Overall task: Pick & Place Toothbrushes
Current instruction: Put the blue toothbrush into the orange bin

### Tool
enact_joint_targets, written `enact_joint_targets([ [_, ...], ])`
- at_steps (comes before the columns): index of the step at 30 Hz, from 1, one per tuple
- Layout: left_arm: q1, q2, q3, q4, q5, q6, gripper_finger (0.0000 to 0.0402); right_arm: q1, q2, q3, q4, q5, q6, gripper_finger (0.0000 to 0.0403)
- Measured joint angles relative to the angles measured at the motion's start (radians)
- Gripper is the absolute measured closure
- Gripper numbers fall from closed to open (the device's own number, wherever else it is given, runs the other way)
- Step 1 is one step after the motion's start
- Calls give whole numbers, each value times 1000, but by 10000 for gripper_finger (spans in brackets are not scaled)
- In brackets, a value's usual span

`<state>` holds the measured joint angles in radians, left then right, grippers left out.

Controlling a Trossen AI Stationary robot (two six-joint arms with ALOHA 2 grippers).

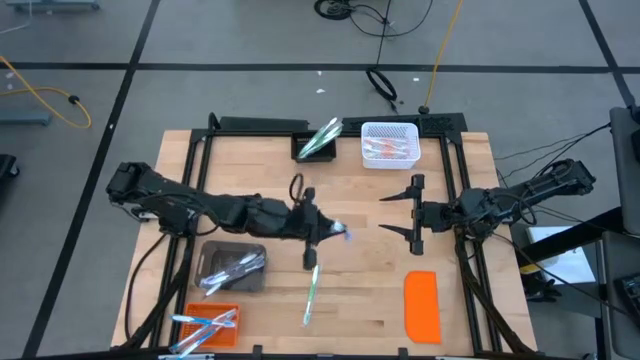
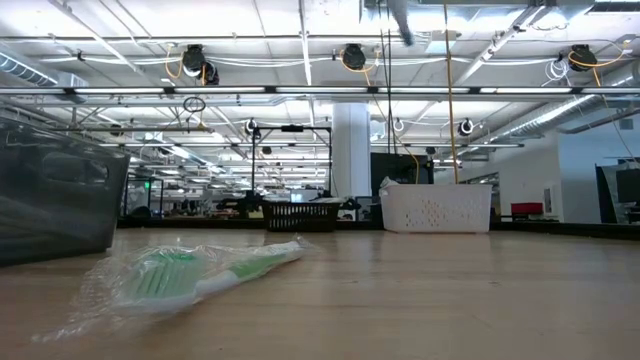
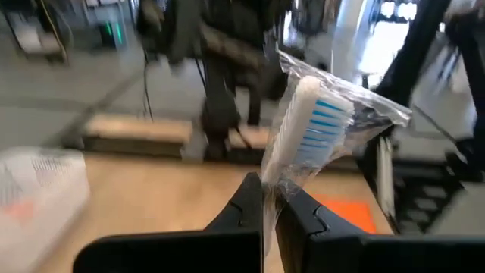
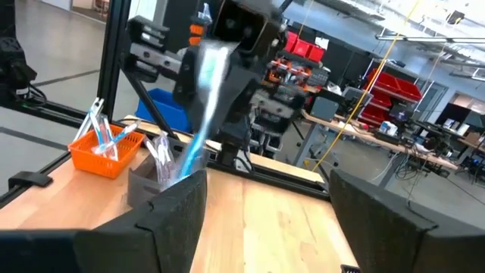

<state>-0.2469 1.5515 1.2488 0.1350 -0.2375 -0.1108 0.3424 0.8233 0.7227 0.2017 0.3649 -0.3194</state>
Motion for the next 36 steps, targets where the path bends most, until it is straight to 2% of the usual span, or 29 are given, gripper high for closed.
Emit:
enact_joint_targets([
  [10, -87, -80, 0, -376, -24, -340, 397, 0, 0, 0, -19, 0, 1, 135],
  [22, -178, -96, -1, -629, 8, -765, 399, 0, 0, 0, -34, 0, 5, 136],
  [28, -206, -99, 0, -747, 101, -977, 399, 0, 0, 0, -54, 0, 19, 137],
  [36, -236, -100, 0, -819, 254, -1147, 400, 0, 0, 0, -58, 0, 19, 136],
])
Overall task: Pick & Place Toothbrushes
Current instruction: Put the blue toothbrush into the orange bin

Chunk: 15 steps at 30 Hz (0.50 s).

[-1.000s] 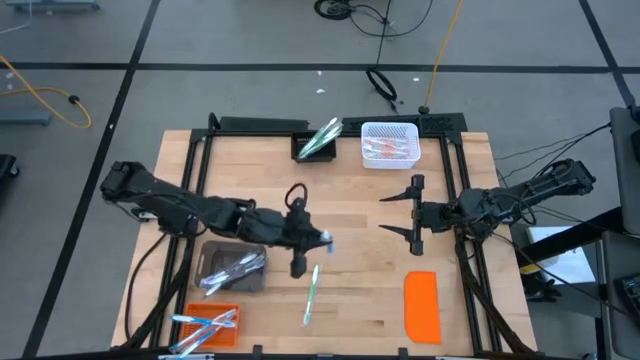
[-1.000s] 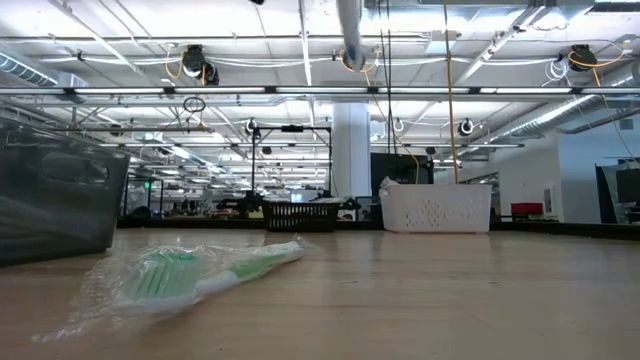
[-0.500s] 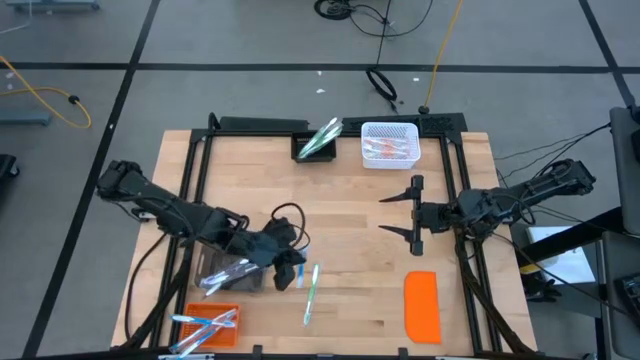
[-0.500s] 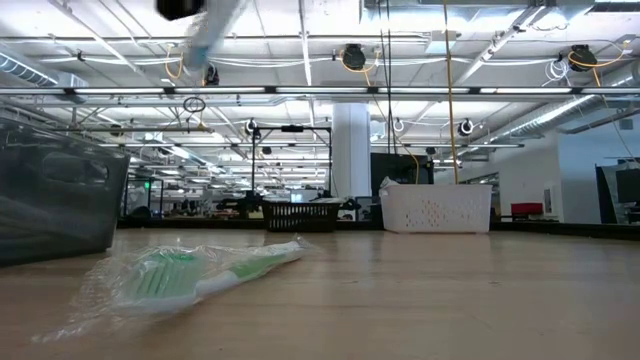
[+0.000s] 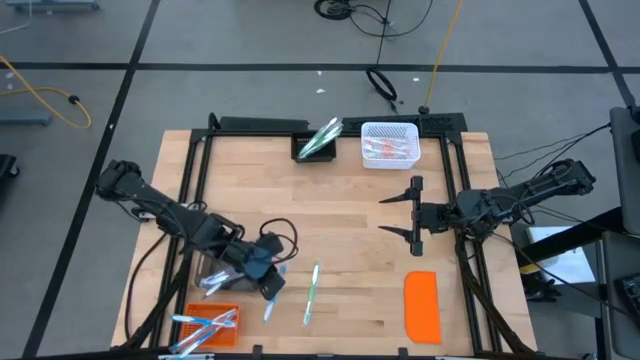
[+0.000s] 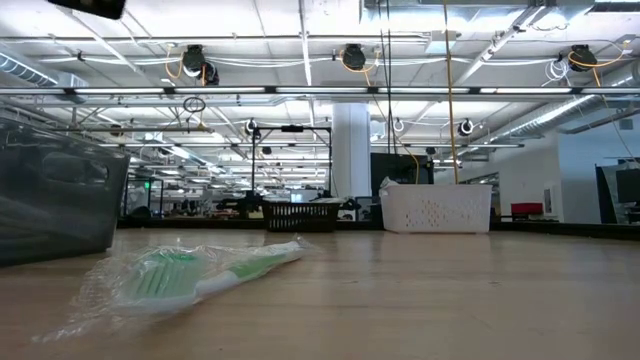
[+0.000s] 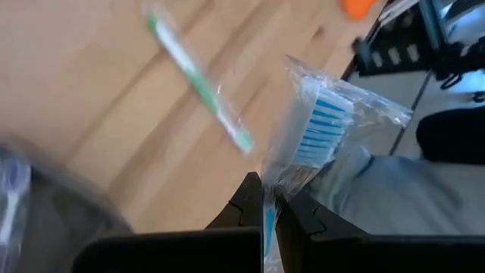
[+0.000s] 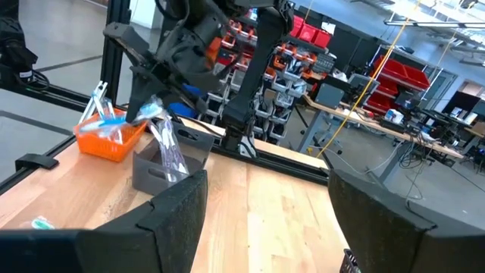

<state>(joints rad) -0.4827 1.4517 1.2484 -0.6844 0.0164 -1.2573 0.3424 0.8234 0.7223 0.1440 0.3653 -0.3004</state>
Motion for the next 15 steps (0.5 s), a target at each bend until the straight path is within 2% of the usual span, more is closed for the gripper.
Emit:
enact_joint_targets([
  [4, -17, 0, 0, -106, 86, -94, 399, 0, 0, 0, 0, 0, 0, 136],
  [9, -37, 0, 0, -291, 183, -282, 399, 0, 0, 0, 0, 0, 0, 136],
  [15, -83, 0, 0, -371, 253, -411, 400, 0, 0, 0, 0, 0, 0, 136],
])
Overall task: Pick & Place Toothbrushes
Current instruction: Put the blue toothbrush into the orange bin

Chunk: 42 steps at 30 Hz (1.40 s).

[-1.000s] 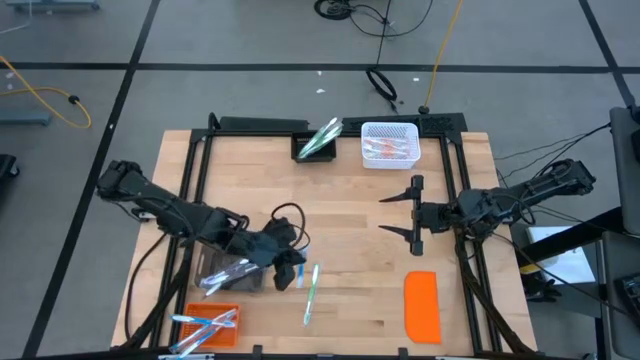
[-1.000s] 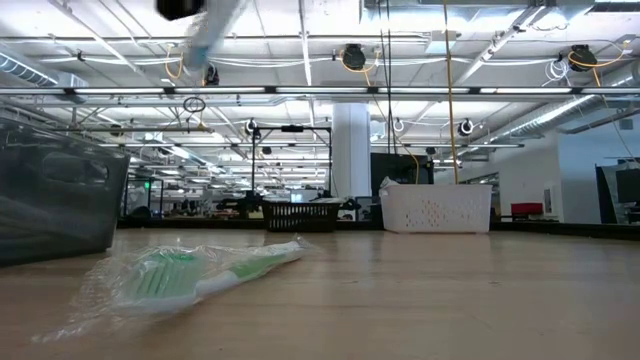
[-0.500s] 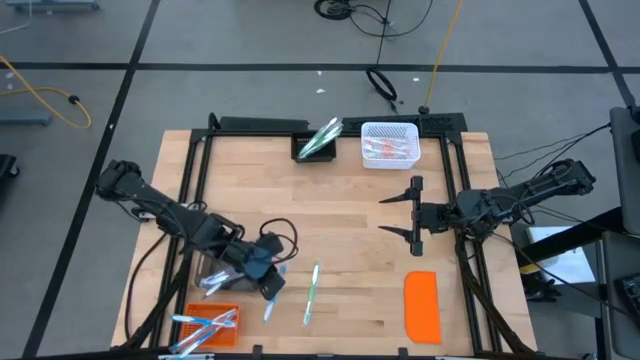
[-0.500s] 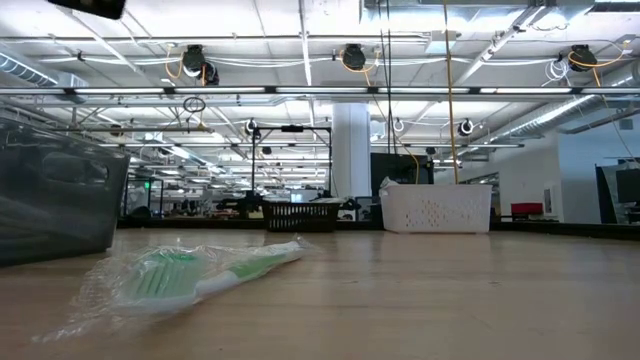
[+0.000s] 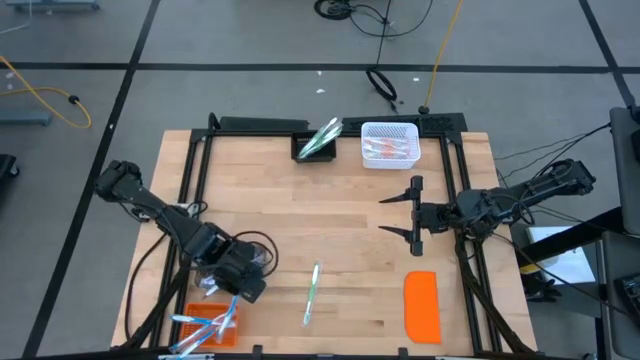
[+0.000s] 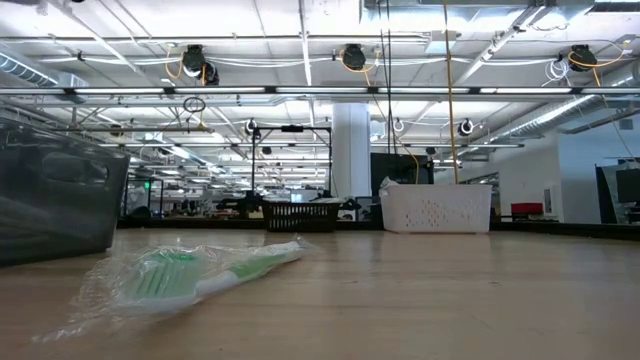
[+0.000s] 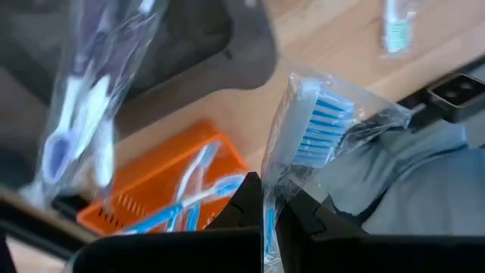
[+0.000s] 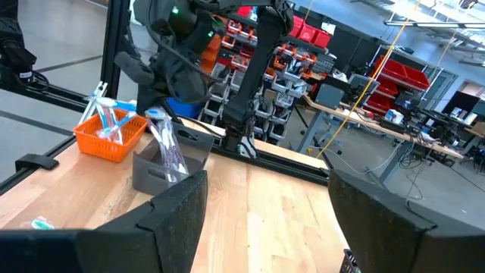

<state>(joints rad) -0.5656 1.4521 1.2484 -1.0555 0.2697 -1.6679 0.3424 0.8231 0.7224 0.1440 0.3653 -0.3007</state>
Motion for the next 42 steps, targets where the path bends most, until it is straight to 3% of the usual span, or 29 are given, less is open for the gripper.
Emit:
enact_joint_targets([
  [7, -59, 42, 0, -100, 113, -115, 400, 0, 0, 0, 0, 0, 0, 136],
  [12, -70, 105, 0, -120, 215, -112, 400, 0, 0, 0, 0, 0, 1, 136],
  [19, -73, 230, 0, -122, 420, 14, 400, 0, 0, 0, 1, 0, 1, 136],
  [27, -76, 364, 0, -114, 563, 223, 400, 0, 0, 0, 1, 0, 1, 136],
  [36, -76, 412, 0, -107, 587, 327, 397, 0, 0, 0, 1, 0, 1, 136],
  [42, -74, 412, 0, -107, 568, 323, 368, 0, 0, 0, 1, 0, 1, 136],
])
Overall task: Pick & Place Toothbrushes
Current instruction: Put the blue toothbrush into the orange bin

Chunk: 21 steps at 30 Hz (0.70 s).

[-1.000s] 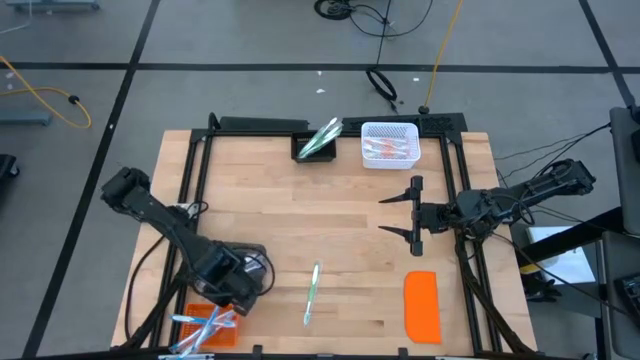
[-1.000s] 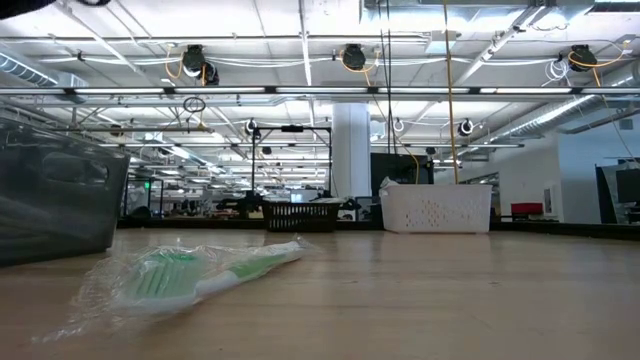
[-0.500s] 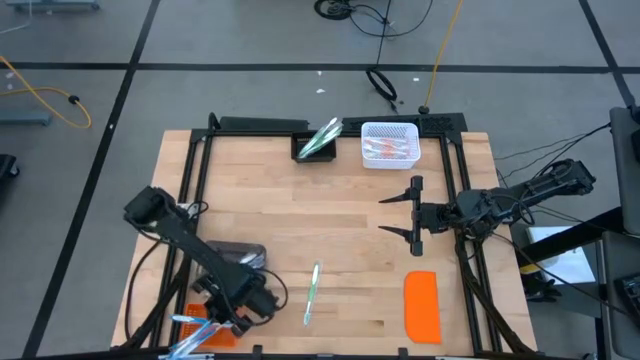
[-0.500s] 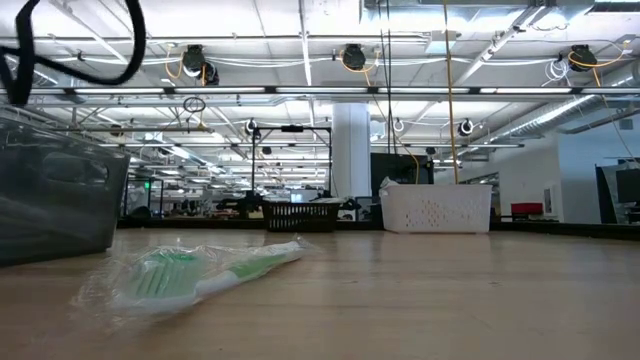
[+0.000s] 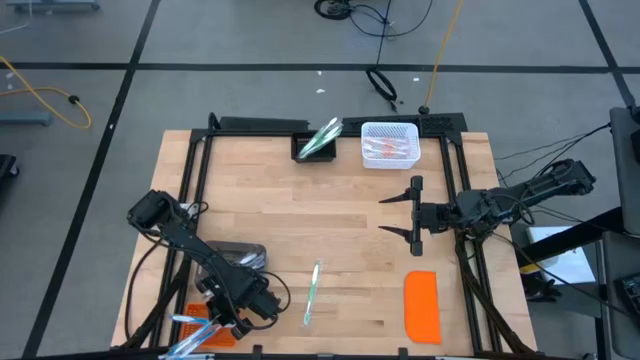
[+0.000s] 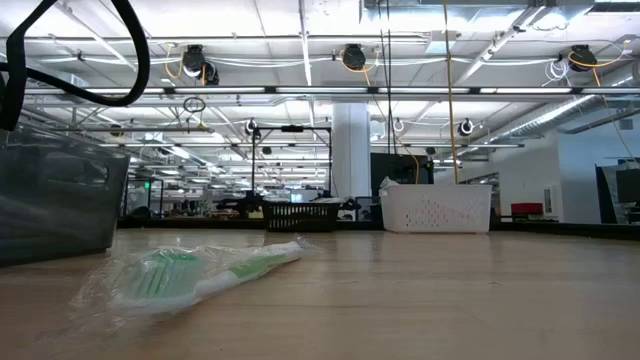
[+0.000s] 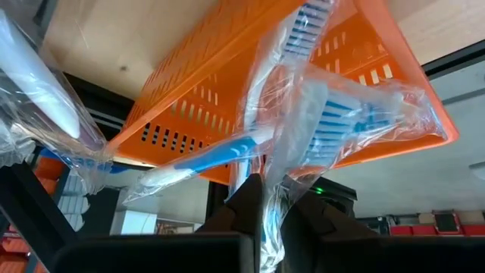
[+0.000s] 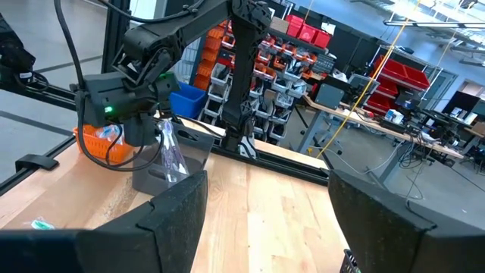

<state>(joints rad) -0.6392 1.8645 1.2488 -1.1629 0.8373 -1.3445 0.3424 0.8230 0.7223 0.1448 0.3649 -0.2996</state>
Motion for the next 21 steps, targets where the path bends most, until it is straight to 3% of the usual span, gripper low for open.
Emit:
enact_joint_targets([
  [12, 0, 0, 0, -14, -9, 1, 322, 0, 0, 0, 0, 0, 0, 136],
  [21, 6, 0, 0, -14, -11, 42, 320, 0, 0, 0, 0, 0, 0, 136],
])
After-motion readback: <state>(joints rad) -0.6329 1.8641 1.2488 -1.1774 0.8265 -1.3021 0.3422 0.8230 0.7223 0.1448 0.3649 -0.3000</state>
